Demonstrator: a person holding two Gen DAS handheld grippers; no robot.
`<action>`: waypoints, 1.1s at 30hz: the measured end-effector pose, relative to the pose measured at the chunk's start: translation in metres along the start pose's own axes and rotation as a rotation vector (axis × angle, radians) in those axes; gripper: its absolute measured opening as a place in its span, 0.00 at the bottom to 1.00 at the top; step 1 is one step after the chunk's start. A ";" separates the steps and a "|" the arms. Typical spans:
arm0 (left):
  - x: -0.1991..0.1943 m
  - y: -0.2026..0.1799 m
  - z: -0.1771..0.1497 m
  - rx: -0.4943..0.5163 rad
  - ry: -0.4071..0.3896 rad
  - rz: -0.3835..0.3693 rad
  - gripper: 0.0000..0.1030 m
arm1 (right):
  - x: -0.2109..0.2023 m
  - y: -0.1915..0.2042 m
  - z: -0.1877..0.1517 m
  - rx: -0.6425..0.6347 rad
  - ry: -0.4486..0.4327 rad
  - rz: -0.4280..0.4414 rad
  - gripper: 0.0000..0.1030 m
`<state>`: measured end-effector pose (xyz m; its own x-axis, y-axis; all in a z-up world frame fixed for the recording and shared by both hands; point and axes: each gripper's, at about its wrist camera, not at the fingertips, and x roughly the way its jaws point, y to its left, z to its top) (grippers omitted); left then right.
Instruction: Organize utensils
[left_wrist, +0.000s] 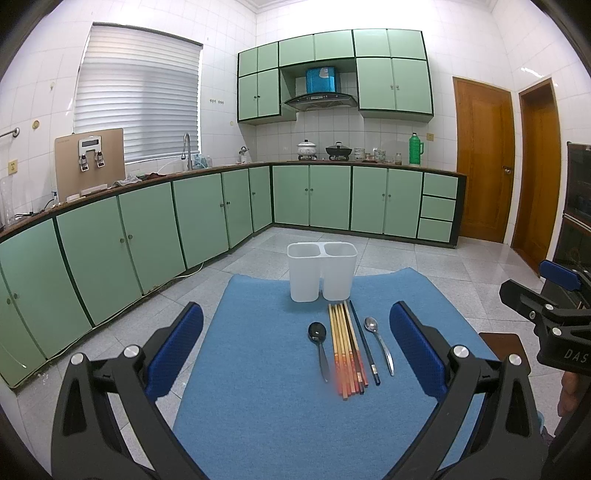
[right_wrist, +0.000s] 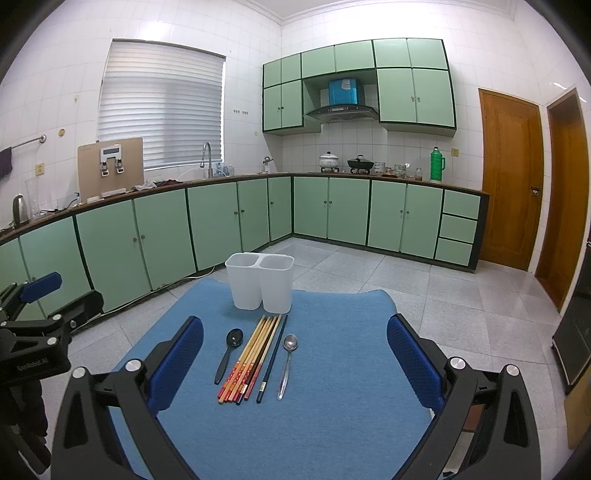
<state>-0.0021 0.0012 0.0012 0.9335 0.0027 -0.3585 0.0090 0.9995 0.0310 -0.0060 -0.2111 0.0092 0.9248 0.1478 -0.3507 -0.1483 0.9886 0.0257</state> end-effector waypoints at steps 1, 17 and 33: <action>0.000 0.000 0.000 0.001 0.000 0.000 0.95 | 0.000 0.000 0.000 0.000 0.000 0.000 0.94; -0.001 0.000 0.002 0.003 0.002 0.002 0.95 | 0.002 -0.001 0.001 0.004 -0.001 0.001 0.94; -0.001 0.000 0.002 0.006 0.003 0.003 0.95 | 0.001 -0.001 0.004 0.007 0.001 -0.001 0.94</action>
<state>-0.0021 0.0013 0.0031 0.9325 0.0061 -0.3612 0.0079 0.9993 0.0374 -0.0032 -0.2119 0.0122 0.9245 0.1466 -0.3520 -0.1446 0.9890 0.0321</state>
